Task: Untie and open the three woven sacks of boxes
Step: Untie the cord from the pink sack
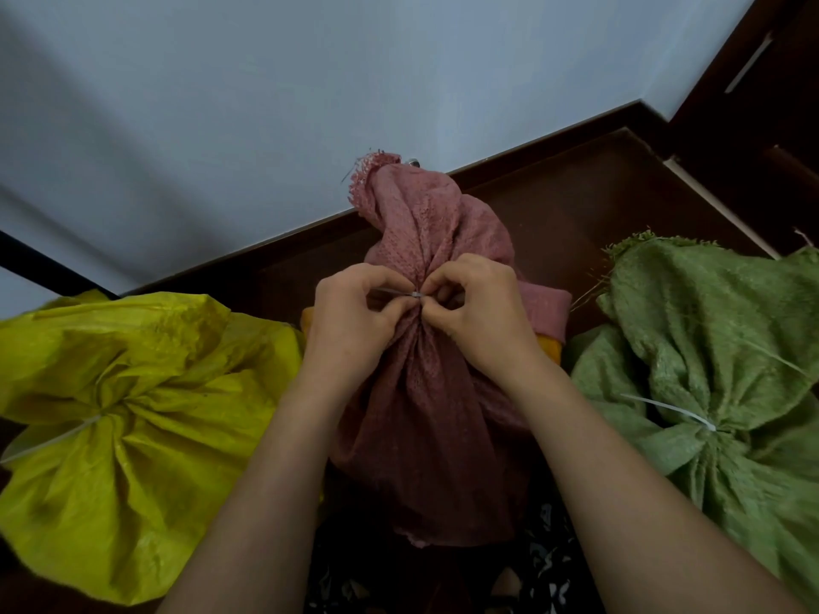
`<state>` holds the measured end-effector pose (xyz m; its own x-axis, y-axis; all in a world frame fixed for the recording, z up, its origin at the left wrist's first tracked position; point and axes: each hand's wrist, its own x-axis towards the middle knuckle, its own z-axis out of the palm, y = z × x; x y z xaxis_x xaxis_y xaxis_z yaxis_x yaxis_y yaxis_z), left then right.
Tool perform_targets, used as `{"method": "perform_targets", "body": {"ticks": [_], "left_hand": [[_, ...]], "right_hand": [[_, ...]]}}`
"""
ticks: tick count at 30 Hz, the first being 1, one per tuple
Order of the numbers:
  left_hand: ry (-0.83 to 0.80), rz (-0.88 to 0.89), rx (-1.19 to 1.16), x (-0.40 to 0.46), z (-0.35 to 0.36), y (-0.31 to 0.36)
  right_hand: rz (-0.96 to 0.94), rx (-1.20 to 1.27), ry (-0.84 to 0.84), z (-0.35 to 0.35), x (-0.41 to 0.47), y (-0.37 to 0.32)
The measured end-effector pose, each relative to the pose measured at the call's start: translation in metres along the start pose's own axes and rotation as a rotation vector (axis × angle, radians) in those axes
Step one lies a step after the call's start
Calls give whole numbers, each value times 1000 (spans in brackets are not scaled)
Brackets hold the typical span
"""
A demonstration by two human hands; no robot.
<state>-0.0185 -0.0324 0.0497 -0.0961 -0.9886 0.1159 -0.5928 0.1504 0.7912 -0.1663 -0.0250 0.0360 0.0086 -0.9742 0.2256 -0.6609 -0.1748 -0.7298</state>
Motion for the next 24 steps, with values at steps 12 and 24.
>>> {"method": "perform_targets", "body": {"ticks": [12,24], "left_hand": [[53,7,-12,2,4,2],[98,-94,-94,4,6,0]], "right_hand": [[-41,58,21,-5,0,1],[27,146,29,-6,1,-2]]}}
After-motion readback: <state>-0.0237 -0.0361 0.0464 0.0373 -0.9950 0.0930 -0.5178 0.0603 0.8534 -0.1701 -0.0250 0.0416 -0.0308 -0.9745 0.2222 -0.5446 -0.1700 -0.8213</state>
